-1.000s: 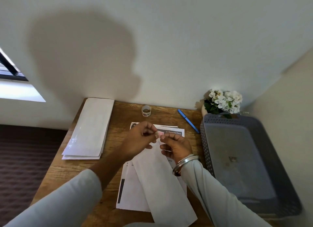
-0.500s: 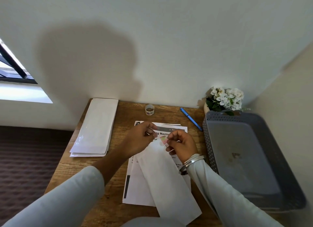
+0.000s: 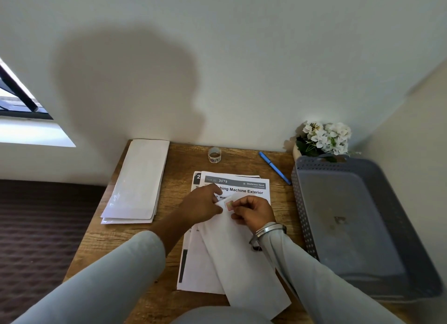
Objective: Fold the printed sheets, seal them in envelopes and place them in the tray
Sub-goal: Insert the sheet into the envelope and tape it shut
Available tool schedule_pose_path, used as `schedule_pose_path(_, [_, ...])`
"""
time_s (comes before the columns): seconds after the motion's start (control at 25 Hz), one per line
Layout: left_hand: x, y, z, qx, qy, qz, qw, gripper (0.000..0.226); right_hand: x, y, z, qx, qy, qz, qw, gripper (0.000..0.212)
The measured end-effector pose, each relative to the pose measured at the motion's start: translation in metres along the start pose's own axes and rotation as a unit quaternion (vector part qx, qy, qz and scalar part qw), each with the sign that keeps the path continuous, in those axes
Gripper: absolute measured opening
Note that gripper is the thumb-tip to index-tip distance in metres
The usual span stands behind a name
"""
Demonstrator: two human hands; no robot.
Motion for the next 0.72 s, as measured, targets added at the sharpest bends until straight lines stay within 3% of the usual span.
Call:
schedule_pose_path(0.16, [-0.001, 0.002, -0.008, -0.004, 0.005, 0.028, 1.000, 0.025, 0.001, 0.001, -0.005, 0.025, -0.015, 0.015, 0.999, 0.017])
schedule_pose_path(0.72, [-0.003, 0.008, -0.017, -0.005, 0.006, 0.037, 0.999, 0.019, -0.004, -0.001, -0.017, 0.019, 0.006, 0.003, 1.000, 0.009])
Point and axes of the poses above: each hand's wrist, its own z-axis away from the middle knuckle, its own y-axis out of the palm, x = y × z, the point moved 1 cm from there along -z, towards the middle knuckle, and after that the axes turned 15 degrees about -y, right-handed, at the moved point
